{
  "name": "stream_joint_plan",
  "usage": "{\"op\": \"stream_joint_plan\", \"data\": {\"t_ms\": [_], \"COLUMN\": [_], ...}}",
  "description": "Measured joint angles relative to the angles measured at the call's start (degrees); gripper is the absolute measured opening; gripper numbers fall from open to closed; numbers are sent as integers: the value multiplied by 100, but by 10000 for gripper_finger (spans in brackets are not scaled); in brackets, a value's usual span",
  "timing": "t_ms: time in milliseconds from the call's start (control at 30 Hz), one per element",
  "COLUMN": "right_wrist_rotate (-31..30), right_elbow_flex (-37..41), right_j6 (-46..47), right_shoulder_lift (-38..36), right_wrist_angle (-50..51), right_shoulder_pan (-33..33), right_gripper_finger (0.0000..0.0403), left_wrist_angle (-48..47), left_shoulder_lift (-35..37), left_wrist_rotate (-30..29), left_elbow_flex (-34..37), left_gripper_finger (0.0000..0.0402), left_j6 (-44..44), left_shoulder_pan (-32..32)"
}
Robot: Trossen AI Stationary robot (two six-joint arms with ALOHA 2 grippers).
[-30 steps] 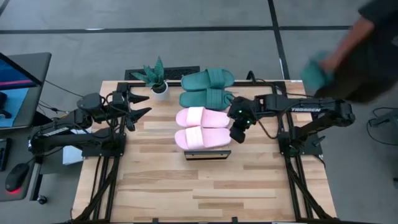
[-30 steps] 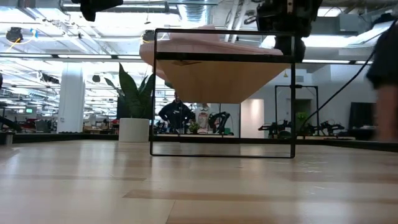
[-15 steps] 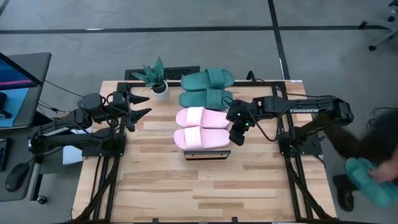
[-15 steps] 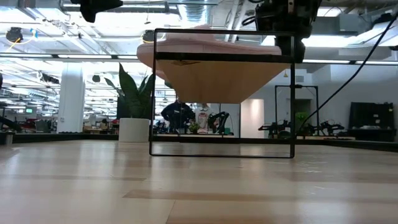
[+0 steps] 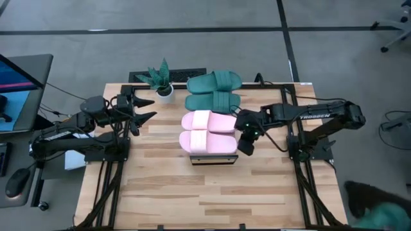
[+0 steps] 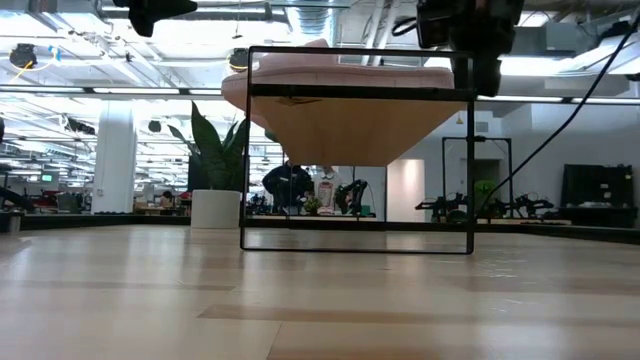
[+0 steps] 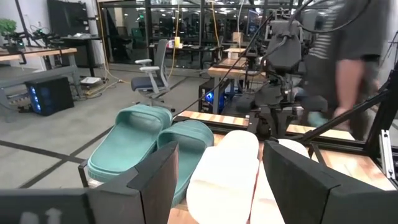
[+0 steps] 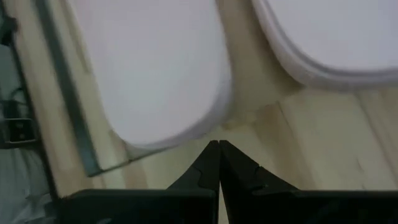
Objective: Pick and place slides into the shelf
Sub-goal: Adjust the slippers on the shelf
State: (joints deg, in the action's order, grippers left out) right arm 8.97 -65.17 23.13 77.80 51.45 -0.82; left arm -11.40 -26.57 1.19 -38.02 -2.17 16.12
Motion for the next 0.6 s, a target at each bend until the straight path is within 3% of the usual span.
{"op": "stream_joint_plan", "data": {"t_ms": [367, 600], "right_wrist_rotate": [-1028, -1069], "right_elbow_flex": [2, 1], "right_j6": [-571, -1193], "right_shoulder_lift": [-391, -474], "right_wrist_angle": [280, 37], "right_shoulder_pan": [-749, -1354], "right_gripper_finger": [0, 0], "left_wrist_angle": [11, 13], "left_shoulder_lift": [-2, -1], "left_wrist_rotate": [-2, -3], "left_elbow_flex": [0, 0], "left_gripper_finger": [220, 220], "left_j6": [-50, -106], "left_shoulder_pan": [-2, 0]}}
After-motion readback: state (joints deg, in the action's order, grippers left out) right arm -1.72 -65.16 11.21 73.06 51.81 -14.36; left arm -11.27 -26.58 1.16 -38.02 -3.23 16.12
